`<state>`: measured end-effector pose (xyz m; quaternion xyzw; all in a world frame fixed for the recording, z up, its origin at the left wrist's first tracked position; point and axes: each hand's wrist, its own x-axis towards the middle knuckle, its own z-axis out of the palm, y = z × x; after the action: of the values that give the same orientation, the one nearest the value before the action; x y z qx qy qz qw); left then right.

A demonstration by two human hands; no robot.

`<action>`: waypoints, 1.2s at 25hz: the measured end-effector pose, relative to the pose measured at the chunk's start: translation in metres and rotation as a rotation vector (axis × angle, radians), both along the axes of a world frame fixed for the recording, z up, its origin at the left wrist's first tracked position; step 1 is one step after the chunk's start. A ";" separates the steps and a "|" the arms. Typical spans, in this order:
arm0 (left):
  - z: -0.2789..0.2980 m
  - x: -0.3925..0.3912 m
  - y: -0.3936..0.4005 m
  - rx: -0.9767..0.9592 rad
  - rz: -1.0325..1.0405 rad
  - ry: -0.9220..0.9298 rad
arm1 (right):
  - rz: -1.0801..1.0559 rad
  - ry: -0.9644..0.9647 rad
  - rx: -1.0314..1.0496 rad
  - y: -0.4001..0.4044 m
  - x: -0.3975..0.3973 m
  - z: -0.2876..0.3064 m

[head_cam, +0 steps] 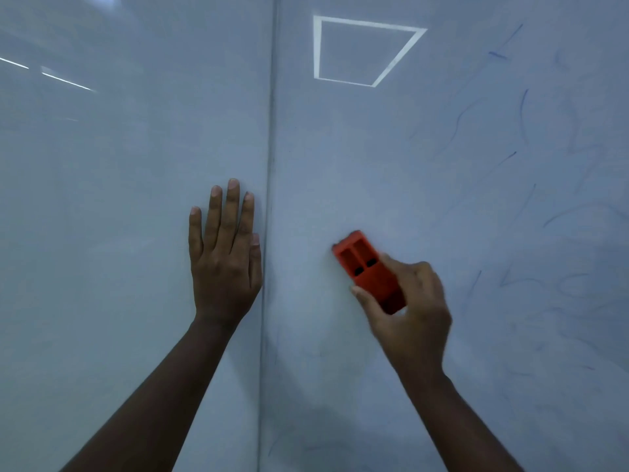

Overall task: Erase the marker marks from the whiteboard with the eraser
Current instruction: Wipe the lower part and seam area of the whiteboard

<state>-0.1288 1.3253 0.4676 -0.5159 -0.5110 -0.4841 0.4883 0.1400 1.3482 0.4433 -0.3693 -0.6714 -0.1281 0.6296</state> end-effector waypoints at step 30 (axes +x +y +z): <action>-0.086 0.000 -0.003 -0.062 0.025 -0.016 | 0.158 0.447 -0.262 -0.026 -0.035 -0.083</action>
<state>-0.1286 1.3226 0.3813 -0.5203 -0.5360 -0.4660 0.4742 0.1050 1.3226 0.3601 -0.4132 -0.5532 0.0941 0.7172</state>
